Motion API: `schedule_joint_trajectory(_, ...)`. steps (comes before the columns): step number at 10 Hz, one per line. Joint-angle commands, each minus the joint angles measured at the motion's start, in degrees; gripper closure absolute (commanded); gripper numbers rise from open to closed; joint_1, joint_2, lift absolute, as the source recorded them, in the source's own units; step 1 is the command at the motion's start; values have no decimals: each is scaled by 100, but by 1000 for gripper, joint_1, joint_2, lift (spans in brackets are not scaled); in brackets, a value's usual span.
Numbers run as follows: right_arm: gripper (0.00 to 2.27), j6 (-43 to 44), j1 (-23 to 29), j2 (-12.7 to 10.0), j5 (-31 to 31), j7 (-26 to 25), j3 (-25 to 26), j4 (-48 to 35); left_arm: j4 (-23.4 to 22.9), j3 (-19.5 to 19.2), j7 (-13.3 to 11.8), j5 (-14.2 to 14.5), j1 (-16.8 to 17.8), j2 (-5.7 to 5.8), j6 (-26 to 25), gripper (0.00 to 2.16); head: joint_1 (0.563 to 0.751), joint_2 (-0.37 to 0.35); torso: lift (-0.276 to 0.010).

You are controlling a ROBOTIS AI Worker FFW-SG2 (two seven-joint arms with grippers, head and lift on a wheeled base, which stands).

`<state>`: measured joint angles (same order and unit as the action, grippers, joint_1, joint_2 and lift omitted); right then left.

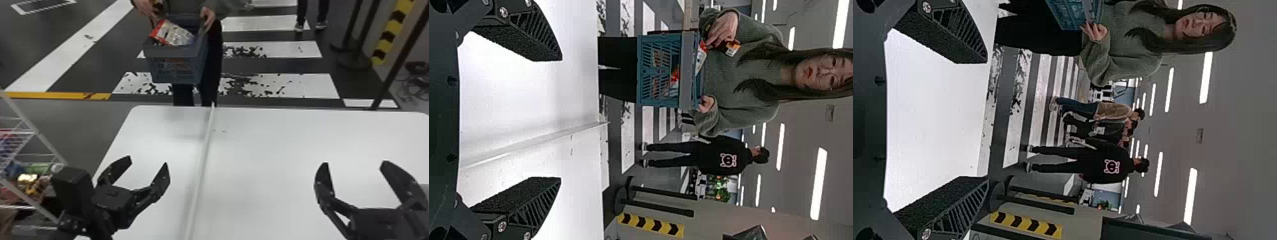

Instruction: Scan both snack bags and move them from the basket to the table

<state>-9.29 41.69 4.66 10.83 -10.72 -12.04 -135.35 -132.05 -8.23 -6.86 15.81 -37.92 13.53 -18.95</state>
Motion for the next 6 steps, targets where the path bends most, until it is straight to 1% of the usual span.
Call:
schedule_joint_trajectory(1, 83, -52, -12, 0, -2, 0, 0, 0, 4, 24, 36, -17, 13, 0, 0, 144, 695, 129, -98)
schedule_joint_trajectory(3, 83, -52, -12, -9, -11, 0, 9, 0, -14, 68, 141, -52, 13, 0, 18, 144, 695, 129, -98)
schedule_joint_trajectory(6, 83, -52, -12, -9, -11, 0, -9, 0, -67, 68, 141, -52, 4, 0, 36, 144, 695, 126, -98)
